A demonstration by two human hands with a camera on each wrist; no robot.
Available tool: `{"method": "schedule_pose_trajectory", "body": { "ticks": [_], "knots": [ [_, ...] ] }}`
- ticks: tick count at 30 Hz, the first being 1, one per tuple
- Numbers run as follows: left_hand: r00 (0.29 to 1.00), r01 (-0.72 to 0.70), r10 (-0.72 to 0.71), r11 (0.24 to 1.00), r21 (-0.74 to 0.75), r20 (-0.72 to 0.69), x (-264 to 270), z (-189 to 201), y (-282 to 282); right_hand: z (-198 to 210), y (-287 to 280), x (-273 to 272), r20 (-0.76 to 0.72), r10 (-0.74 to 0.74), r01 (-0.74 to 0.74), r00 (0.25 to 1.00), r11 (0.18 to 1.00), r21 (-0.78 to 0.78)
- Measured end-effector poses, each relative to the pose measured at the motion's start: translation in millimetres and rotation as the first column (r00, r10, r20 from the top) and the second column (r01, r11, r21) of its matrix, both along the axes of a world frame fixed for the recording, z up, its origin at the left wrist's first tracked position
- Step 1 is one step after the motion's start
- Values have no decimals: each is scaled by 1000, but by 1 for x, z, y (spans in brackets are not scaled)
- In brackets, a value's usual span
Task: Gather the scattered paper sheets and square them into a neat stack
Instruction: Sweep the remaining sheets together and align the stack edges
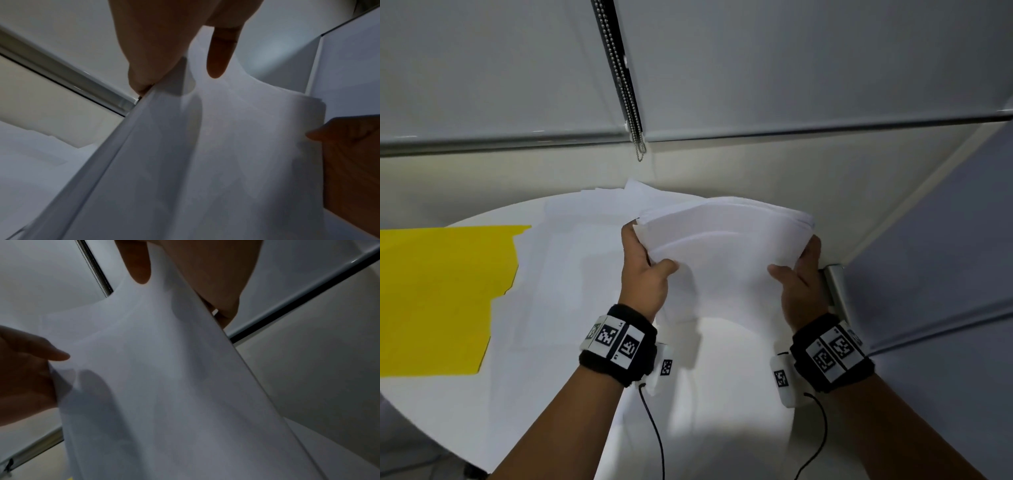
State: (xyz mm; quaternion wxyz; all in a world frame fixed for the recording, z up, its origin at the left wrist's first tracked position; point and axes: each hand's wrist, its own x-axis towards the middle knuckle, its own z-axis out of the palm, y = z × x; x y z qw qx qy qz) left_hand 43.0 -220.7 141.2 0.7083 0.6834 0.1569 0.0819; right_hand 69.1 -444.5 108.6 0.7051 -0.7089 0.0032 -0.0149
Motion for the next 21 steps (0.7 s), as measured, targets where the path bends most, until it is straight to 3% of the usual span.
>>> {"method": "schedule_pose_trajectory", "body": {
  "ticks": [6,10,13,21],
  "knots": [
    [978,41,-37,999,16,-205,-1,-27,1,-18,-1,-1,-68,24,-42,997,959,-281],
    [988,-14,20,999,37,-151,-1,-22,-9,-20,3,3,-54,-74,57,996,962,-269],
    [994,-35,33,999,-18,-105,-2,-24,-7,-22,0,1,-27,-63,53,998,962,-267],
    [962,5,-1,1000,15,-273,8,-65,-1,-56,-4,8,-175,-20,-42,984,939,-341]
  ]
}}
